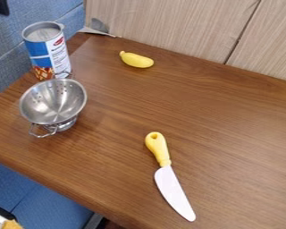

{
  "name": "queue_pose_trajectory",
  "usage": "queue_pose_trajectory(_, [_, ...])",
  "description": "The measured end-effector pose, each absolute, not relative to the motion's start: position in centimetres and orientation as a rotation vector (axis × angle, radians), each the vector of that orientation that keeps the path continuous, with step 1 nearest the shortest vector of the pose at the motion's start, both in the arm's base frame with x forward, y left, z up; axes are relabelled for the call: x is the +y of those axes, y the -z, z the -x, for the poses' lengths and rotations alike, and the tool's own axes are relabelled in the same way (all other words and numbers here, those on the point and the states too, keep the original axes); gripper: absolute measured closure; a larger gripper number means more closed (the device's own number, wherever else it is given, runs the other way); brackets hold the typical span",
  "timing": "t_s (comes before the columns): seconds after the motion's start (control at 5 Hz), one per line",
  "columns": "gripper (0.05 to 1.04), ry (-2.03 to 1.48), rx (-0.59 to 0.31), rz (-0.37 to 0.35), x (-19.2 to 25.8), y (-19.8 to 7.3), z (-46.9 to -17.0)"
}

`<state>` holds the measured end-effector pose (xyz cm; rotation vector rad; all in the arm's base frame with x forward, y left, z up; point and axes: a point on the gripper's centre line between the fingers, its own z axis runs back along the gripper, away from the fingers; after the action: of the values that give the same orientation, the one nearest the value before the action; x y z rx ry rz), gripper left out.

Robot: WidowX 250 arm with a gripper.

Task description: Move the can to the center of the table

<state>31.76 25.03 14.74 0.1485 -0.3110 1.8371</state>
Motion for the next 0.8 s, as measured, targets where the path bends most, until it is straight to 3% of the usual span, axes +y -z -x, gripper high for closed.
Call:
queue_pose_trajectory(0.6, [0.083,-1.911,-0.255,-0.213,27.1,-11.0,-31.9])
queue_pose_trajectory(0.8, [0.083,-1.918,-0.193,-0.169,26.1,-9.4,-31.8])
